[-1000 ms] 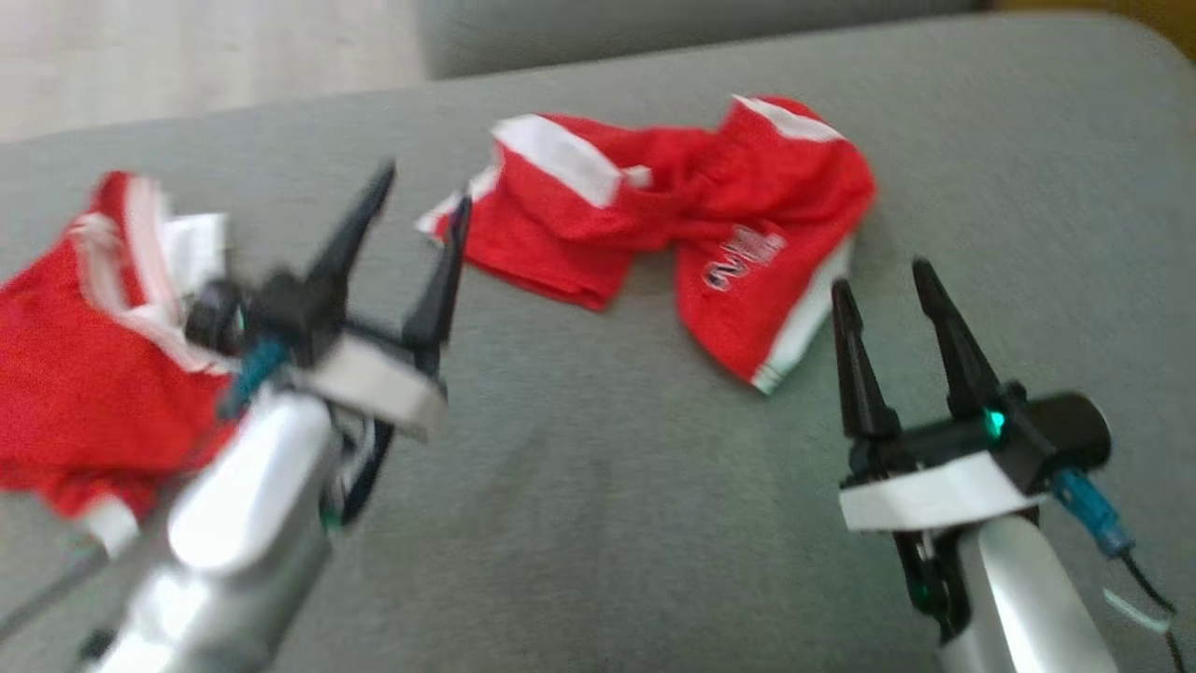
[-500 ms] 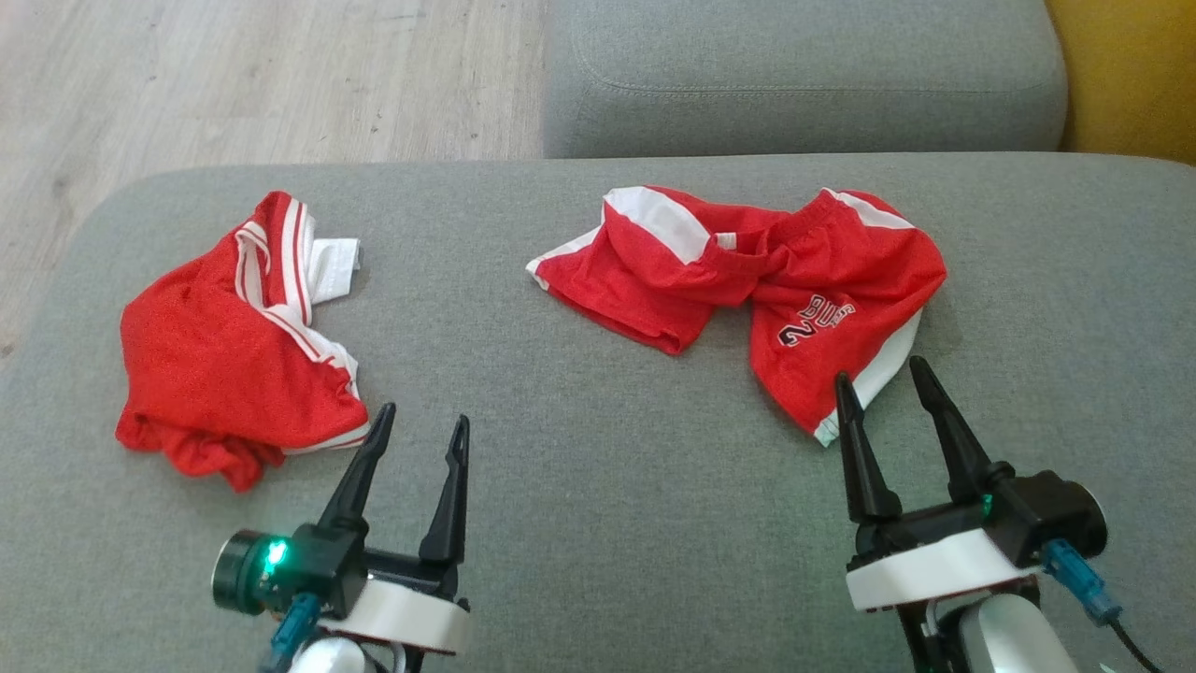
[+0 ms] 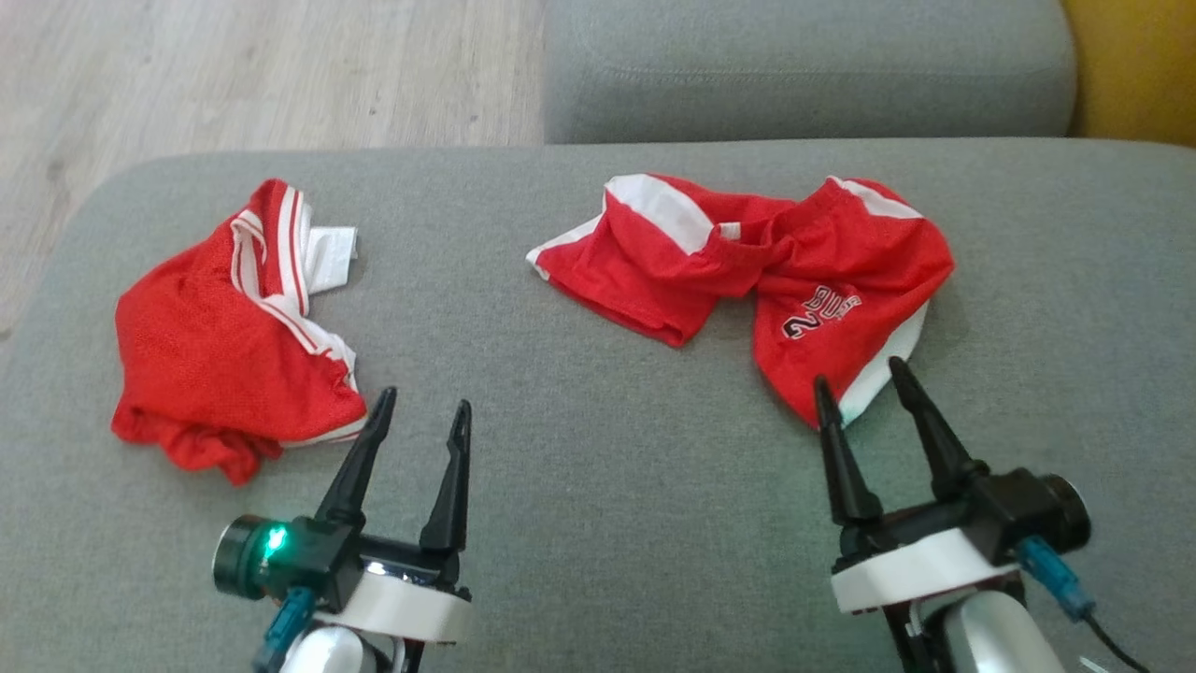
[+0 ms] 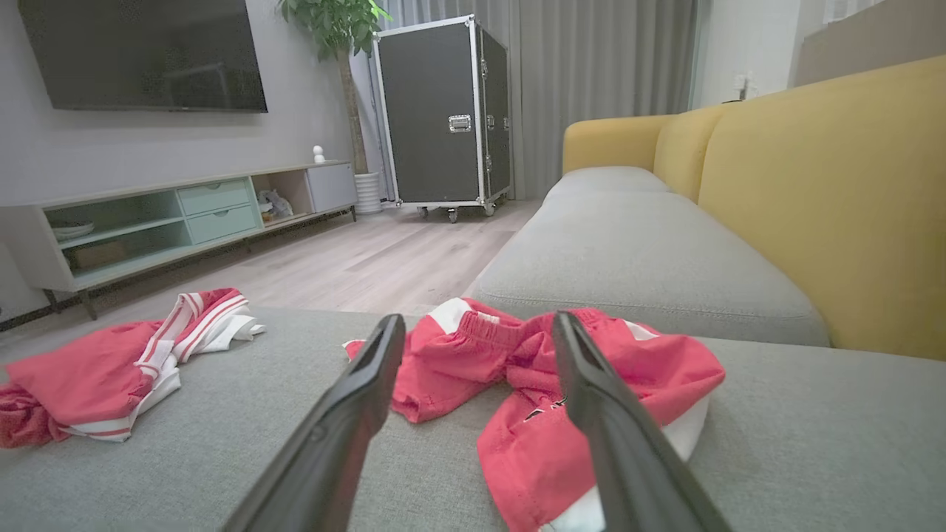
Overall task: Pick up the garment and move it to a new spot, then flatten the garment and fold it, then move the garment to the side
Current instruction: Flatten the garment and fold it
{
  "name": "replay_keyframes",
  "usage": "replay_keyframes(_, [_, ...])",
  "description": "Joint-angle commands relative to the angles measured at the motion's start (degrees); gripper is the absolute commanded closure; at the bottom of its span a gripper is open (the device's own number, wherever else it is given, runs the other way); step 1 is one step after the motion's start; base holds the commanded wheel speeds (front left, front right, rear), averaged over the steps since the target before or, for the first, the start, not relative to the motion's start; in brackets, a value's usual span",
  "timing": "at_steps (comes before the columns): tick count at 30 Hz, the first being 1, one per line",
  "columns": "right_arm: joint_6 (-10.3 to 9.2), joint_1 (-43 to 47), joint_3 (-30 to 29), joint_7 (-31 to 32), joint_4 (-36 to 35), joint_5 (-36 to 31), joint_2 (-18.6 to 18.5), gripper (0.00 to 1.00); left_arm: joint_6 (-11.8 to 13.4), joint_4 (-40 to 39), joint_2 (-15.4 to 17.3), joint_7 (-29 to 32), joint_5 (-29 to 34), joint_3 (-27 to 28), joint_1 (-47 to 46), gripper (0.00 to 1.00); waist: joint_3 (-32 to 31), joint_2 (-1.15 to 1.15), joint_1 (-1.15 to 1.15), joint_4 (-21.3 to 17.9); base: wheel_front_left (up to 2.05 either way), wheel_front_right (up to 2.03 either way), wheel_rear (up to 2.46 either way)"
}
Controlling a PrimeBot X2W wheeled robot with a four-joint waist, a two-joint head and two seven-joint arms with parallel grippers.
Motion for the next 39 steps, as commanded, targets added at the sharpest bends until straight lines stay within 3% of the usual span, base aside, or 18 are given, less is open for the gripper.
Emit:
replay_keyframes(1, [0.43, -3.5, 1.9, -0.4, -1.0, -0.9, 0.3, 0.00, -0.7, -1.3, -0.3, -0.5, 0.8, 2.6, -2.2, 0.00, 0.9, 0.00, 0.00, 0.5, 0.00, 0.00, 0.00])
replay_keyframes(7, [0.43, -8.9, 4.4, -0.4, 4.7, -4.0, 0.1, 0.00, -2.9, -0.1, -2.0, -0.5, 2.3, 3.6, -4.0, 0.00, 4.0, 0.00, 0.00, 2.9, 0.00, 0.00, 0.00])
replay_keyframes(15, [0.43, -20.1, 8.8, 1.7, 18.8, -6.0, -1.5, 0.00, -4.5, 1.1, -3.8, -0.5, 3.2, 3.5, -6.2, 0.00, 7.4, 0.00, 0.00, 7.1, 0.00, 0.00, 0.00])
replay_keyframes(26, [0.43, -36.5, 13.4, 7.4, 41.0, -1.1, -4.7, 0.00, -5.3, 2.2, -4.9, -0.5, 2.5, 2.0, -8.7, 0.00, 12.0, 0.00, 0.00, 14.6, 0.00, 0.00, 0.00])
replay_keyframes(34, [0.43, -41.8, 15.8, 10.2, 52.3, 1.0, -5.3, 0.00, -4.6, 2.1, -5.0, -0.5, 0.8, 0.4, -9.3, 0.00, 13.1, 0.00, 0.00, 16.9, 0.00, 0.00, 0.00])
replay_keyframes(35, [0.43, -42.0, 16.1, 10.6, 53.3, 1.7, -5.1, 1.00, -4.5, 2.2, -5.0, -0.5, 0.7, 0.3, -9.4, 0.00, 13.0, 0.00, 0.00, 17.0, 0.00, 0.00, 0.00])
replay_keyframes(39, [0.43, -42.8, 17.4, 8.5, 55.2, 3.5, -4.6, 1.00, -3.9, 2.6, -5.0, -0.5, 0.7, 0.3, -9.5, 0.00, 12.1, 0.00, 0.00, 16.6, 0.00, 0.00, 0.00])
